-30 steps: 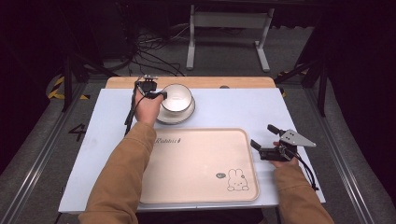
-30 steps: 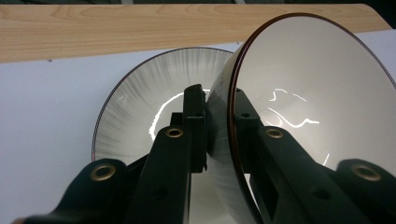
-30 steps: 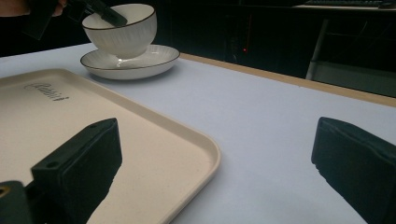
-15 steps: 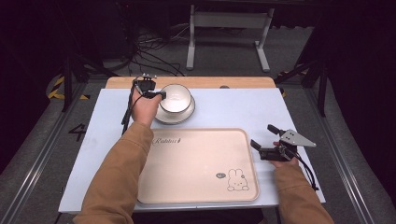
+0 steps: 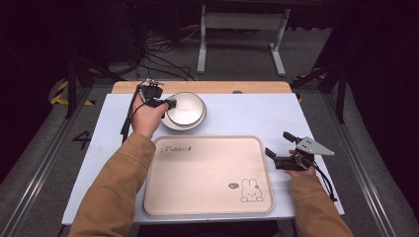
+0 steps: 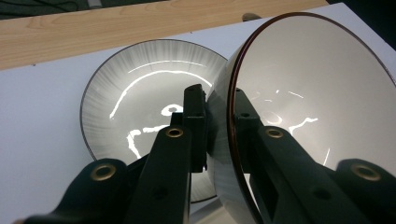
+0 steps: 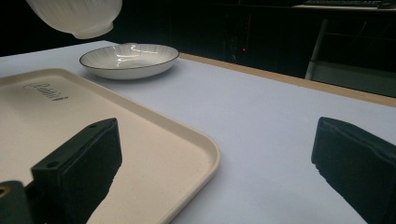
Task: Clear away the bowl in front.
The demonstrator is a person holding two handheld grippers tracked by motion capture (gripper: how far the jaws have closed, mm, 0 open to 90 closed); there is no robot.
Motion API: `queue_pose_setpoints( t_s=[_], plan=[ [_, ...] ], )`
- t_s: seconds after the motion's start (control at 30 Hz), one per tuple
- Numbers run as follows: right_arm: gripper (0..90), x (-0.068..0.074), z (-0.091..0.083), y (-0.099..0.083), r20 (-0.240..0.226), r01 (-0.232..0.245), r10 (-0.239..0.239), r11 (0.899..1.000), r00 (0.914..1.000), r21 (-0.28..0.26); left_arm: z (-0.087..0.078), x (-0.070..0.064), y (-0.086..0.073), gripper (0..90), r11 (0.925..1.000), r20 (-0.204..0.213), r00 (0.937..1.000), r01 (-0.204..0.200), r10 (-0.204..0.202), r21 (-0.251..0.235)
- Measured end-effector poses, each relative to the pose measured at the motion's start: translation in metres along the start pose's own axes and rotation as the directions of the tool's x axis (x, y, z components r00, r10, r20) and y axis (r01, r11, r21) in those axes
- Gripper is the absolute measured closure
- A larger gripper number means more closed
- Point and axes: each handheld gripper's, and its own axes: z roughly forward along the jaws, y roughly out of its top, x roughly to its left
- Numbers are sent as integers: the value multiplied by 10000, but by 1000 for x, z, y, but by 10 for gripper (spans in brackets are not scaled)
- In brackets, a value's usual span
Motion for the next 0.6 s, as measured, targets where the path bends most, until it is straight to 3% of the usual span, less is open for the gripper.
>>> queue_pose_setpoints(
  t_s=[0.17, 0.23, 0.37, 0.6],
  plan=[
    [23, 0, 0, 0, 2, 10, -10, 10000, 10000, -3, -10, -7, -5, 815, 9987, 211, 9985, -505, 503, 68],
    [23, 0, 0, 0, -14, 16, -16, 10000, 10000, -9, -12, -9, -6, 815, 9990, 280, 9986, -443, 441, 65],
    [24, 0, 0, 0, 2, 30, -30, 10000, 10000, 3, -21, -16, -8, 815, 9975, 562, 9960, -703, 699, 54],
    [23, 0, 0, 0, 7, 30, -30, 10000, 10000, 1, -33, -32, -13, 815, 9929, 1018, 9877, -1189, 1185, -18]
  ],
)
